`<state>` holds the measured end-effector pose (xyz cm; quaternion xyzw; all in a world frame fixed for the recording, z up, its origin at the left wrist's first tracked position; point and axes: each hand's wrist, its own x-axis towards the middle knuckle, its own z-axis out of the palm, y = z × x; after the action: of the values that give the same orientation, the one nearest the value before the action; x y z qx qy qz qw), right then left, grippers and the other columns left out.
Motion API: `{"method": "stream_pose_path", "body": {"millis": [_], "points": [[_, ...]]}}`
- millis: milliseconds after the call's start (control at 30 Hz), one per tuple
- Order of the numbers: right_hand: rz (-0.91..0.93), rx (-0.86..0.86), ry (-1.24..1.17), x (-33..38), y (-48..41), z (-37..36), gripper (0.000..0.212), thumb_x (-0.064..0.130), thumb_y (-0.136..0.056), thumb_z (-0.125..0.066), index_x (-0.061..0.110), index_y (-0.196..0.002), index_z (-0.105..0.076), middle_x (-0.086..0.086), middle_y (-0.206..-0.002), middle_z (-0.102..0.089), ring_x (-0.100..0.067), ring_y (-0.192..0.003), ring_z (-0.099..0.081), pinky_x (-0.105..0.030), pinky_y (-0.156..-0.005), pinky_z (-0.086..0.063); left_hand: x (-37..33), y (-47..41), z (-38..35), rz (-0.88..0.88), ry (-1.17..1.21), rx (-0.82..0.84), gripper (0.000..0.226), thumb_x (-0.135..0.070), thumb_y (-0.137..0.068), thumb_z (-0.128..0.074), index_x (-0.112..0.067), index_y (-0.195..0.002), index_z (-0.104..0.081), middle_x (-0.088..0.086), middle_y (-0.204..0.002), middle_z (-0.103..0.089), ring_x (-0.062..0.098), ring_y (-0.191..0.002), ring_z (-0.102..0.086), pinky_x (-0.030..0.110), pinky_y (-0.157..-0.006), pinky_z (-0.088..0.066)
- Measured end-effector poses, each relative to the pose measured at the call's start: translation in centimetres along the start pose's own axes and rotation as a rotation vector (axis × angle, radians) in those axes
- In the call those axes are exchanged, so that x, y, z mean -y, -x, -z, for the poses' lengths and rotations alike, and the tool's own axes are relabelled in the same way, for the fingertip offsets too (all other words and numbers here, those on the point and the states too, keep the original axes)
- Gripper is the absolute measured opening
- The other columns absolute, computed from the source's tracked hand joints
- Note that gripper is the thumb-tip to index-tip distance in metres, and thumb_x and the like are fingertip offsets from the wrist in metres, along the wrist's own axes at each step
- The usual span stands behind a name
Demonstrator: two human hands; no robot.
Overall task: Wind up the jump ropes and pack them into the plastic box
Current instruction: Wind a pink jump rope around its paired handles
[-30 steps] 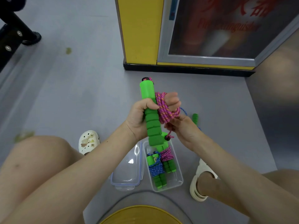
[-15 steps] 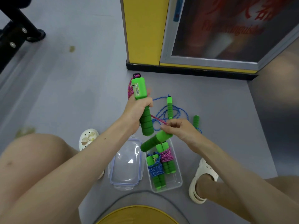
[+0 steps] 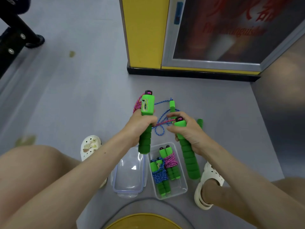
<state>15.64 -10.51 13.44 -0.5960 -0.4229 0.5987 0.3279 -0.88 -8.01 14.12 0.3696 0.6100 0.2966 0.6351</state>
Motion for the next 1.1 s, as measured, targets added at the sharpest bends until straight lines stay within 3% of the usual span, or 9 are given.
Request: {"method": "stream_pose_path", "body": {"millis": [133,267,433,533,667,733,800,967,1100], "points": [[0.058,-0.128,-0.108,0.6,0.0,-0.5,0.025,0.009,-0.078,-0.074,0.011,-0.101,-0.065,-0.010,-0.059,-0.050,-0.013,-0.041,-0.043,-0.021,-0.043,-0.039,-0.1,1.2,-1.1,0.113,0.080,0.213,0.028,-0.004,-0.050,-0.054,-0.013,-0.076,-0.049,0.007,-0.070,-0.044,0.017,-0.064,-0.042,0.026,-0.059,-0.035],[0.070,-0.112,-0.154,1.3,0.2,-1.5,0.032,0.000,-0.079,-0.070,0.013,-0.106,-0.062,-0.007,-0.070,-0.057,-0.010,-0.044,-0.050,-0.021,-0.043,-0.043,-0.4,1.6,-2.1,0.078,0.165,0.299,0.029,0.000,-0.051,-0.049,-0.008,-0.078,-0.056,0.008,-0.066,-0.051,0.016,-0.060,-0.048,0.026,-0.061,-0.039],[0.076,-0.102,0.019,1.7,0.4,-1.2,0.046,-0.005,-0.077,-0.063,0.021,-0.115,-0.058,-0.002,-0.074,-0.062,-0.006,-0.045,-0.054,-0.024,-0.046,-0.046,-0.5,1.6,-3.0,0.017,0.190,0.324,0.035,0.001,-0.052,-0.048,0.000,-0.086,-0.059,0.013,-0.074,-0.054,0.017,-0.059,-0.053,0.028,-0.061,-0.046],[0.098,-0.052,0.091,1.7,0.5,-0.8,0.053,-0.011,-0.074,-0.060,0.030,-0.107,-0.055,-0.001,-0.076,-0.063,-0.004,-0.045,-0.054,-0.026,-0.046,-0.047,-0.2,1.8,-3.4,0.025,0.178,0.336,0.029,0.000,-0.051,-0.049,-0.005,-0.078,-0.060,0.007,-0.066,-0.057,0.014,-0.056,-0.054,0.027,-0.060,-0.045],[0.188,-0.047,0.178,1.1,0.3,-0.8,0.058,-0.008,-0.073,-0.065,0.024,-0.120,-0.054,-0.003,-0.084,-0.067,-0.004,-0.055,-0.058,-0.024,-0.050,-0.050,0.0,2.2,-3.4,0.058,0.249,0.351,0.023,-0.002,-0.053,-0.049,-0.009,-0.072,-0.059,0.003,-0.061,-0.056,0.010,-0.049,-0.053,0.018,-0.049,-0.045],[0.202,-0.078,0.217,1.0,0.1,-0.6,0.057,-0.009,-0.072,-0.063,0.020,-0.122,-0.055,0.001,-0.081,-0.065,0.002,-0.055,-0.057,-0.013,-0.050,-0.044,0.1,2.0,-3.3,0.069,0.246,0.361,0.022,-0.003,-0.054,-0.050,-0.010,-0.072,-0.060,0.004,-0.065,-0.054,0.011,-0.054,-0.050,0.022,-0.054,-0.044],[0.210,-0.124,0.262,1.2,-0.3,-0.3,0.056,-0.006,-0.070,-0.064,0.022,-0.117,-0.058,-0.002,-0.088,-0.065,0.000,-0.062,-0.056,-0.010,-0.053,-0.042,0.1,1.9,-3.3,0.063,0.243,0.371,0.022,-0.003,-0.055,-0.051,-0.010,-0.074,-0.059,0.005,-0.067,-0.053,0.013,-0.059,-0.047,0.026,-0.060,-0.040],[0.329,-0.252,0.550,1.6,-0.4,0.0,0.044,0.008,-0.070,-0.068,0.023,-0.110,-0.062,0.004,-0.097,-0.066,-0.019,-0.091,-0.061,-0.030,-0.078,-0.049,-0.5,1.6,-3.3,0.114,0.316,0.410,0.025,-0.002,-0.057,-0.051,-0.008,-0.079,-0.061,0.005,-0.069,-0.058,0.014,-0.058,-0.051,0.028,-0.070,-0.041],[0.332,-0.298,0.763,2.1,-0.2,0.4,0.043,0.013,-0.075,-0.064,0.024,-0.116,-0.056,0.001,-0.103,-0.068,-0.025,-0.095,-0.059,-0.032,-0.069,-0.045,-1.0,1.3,-2.7,0.176,0.302,0.463,0.025,-0.002,-0.058,-0.052,-0.008,-0.081,-0.062,0.005,-0.073,-0.059,0.014,-0.061,-0.054,0.026,-0.075,-0.044]]}}
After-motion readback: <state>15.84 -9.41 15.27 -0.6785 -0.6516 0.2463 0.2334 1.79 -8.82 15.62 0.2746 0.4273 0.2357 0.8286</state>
